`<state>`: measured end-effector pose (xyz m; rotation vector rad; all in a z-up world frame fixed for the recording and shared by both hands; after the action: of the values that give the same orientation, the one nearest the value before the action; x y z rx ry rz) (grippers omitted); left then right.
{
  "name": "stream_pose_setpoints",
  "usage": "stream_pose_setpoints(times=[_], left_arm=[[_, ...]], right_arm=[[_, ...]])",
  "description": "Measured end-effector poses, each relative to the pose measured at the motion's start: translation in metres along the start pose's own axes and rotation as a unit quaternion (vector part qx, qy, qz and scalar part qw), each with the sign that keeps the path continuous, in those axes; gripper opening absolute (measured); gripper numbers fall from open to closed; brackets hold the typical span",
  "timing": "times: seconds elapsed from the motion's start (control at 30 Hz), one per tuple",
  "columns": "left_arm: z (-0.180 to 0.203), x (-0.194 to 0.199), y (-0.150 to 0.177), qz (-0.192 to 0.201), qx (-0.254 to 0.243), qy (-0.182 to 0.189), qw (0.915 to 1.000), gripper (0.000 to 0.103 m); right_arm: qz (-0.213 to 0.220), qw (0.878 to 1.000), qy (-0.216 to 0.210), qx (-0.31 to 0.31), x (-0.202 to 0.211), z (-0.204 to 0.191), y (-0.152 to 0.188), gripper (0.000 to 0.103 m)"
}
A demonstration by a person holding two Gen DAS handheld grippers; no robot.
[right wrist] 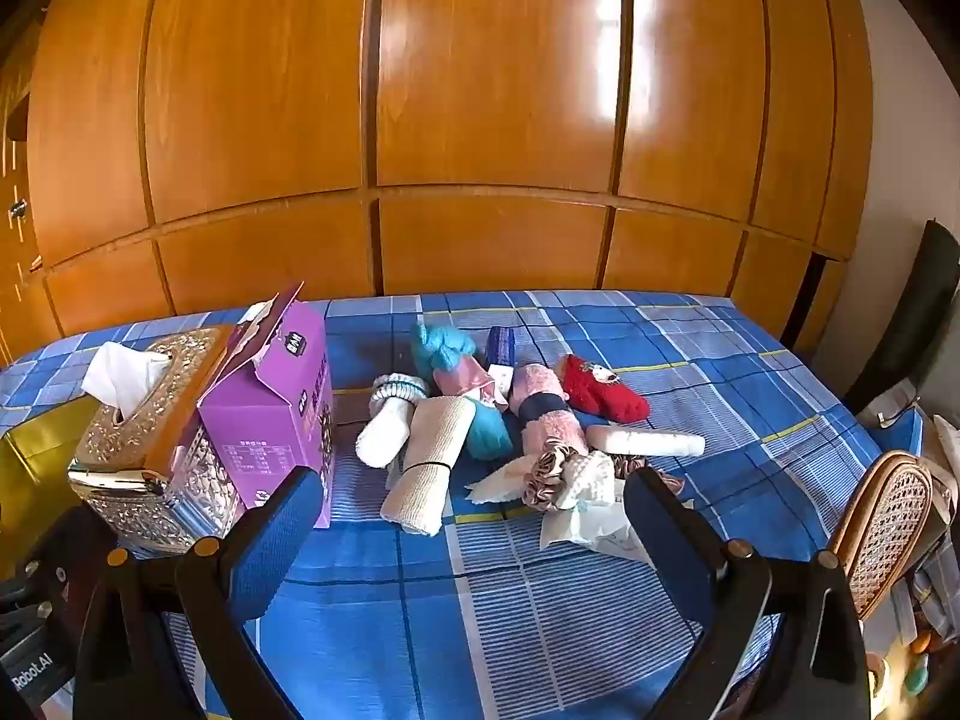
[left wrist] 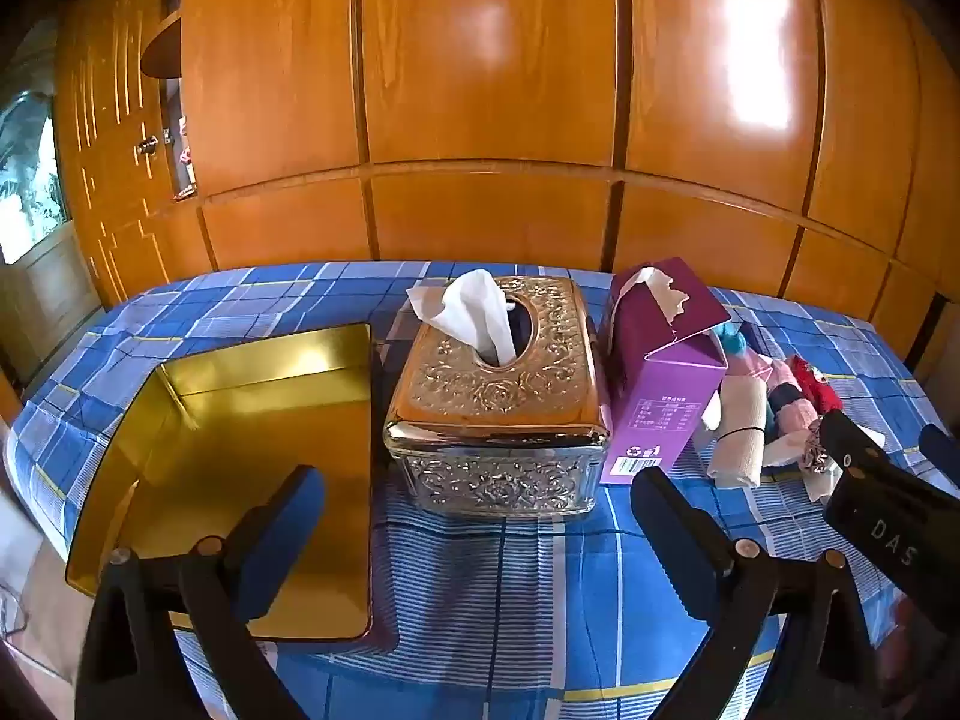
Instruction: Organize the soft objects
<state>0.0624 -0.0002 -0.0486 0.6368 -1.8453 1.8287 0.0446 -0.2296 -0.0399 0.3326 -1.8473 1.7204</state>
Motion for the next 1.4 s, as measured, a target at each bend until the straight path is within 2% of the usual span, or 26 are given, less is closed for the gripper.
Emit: stream_pose_setpoints(times=[0.3, 0.37, 1.4], left_arm=[[-0.006, 0.003, -0.007, 0.024, -0.015, -0.006, 0.9996, 0.102], [-0.006, 0.008, -0.001, 0.011, -0.005, -0.01, 0.9999, 0.102], [-0.017, 0.012, 0.002, 0.018, -0.004, -0.012, 0.9997, 0.102]], right_arm=[[-0.001, 1.0, 0.0, 0.015, 0.003, -0.009, -0.002, 0.103], [0.001, 1.0, -0.002, 0.015, 0.009, -0.012, -0.002, 0.102], [0.013, 1.0, -0.008, 0.013, 0.009, -0.007, -0.005, 0.102]])
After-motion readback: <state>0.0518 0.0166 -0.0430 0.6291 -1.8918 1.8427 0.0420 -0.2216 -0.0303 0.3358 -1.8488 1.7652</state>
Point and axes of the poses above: each gripper's, at about its wrist camera, not at the fingertips, and x roughly against the way its jaws point, z to its right, y to its underside, the point moved 8 cm from there along -x, roughly the way its jaws point, and after that the axes turned 1 degree about -x, right-handed, at the moved point
